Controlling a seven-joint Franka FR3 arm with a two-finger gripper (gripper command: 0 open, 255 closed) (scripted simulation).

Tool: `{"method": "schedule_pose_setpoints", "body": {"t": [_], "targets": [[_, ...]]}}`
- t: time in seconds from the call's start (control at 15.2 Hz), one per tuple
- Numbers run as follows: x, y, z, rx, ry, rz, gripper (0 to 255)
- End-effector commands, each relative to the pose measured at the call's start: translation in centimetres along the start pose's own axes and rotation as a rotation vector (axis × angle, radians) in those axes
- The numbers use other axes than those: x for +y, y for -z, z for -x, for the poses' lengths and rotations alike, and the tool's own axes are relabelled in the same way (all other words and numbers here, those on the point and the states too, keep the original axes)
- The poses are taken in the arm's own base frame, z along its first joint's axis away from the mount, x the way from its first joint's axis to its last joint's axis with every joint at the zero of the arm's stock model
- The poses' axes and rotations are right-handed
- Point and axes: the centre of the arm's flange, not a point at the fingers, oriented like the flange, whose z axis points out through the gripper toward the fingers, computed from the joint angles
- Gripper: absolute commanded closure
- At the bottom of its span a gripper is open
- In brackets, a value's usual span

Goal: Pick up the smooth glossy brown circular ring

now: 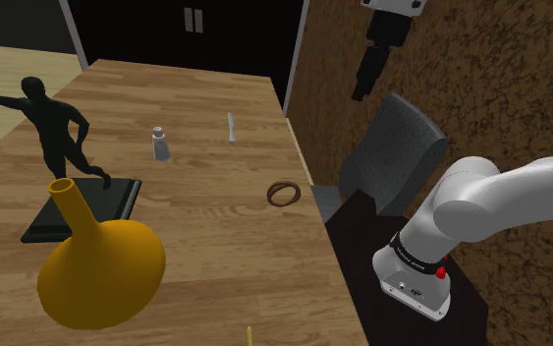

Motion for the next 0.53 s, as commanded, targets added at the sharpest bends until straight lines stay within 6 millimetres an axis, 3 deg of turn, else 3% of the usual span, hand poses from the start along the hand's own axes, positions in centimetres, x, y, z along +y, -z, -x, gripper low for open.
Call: {"method": "schedule_pose_setpoints", "body": {"t": [0.0,0.46], "targets": [[0.0,0.0,0.0,0.000,0.000,0.000,0],[-2.3,-8.3,-3.5,0.000,0.254,0.020,0]]}}
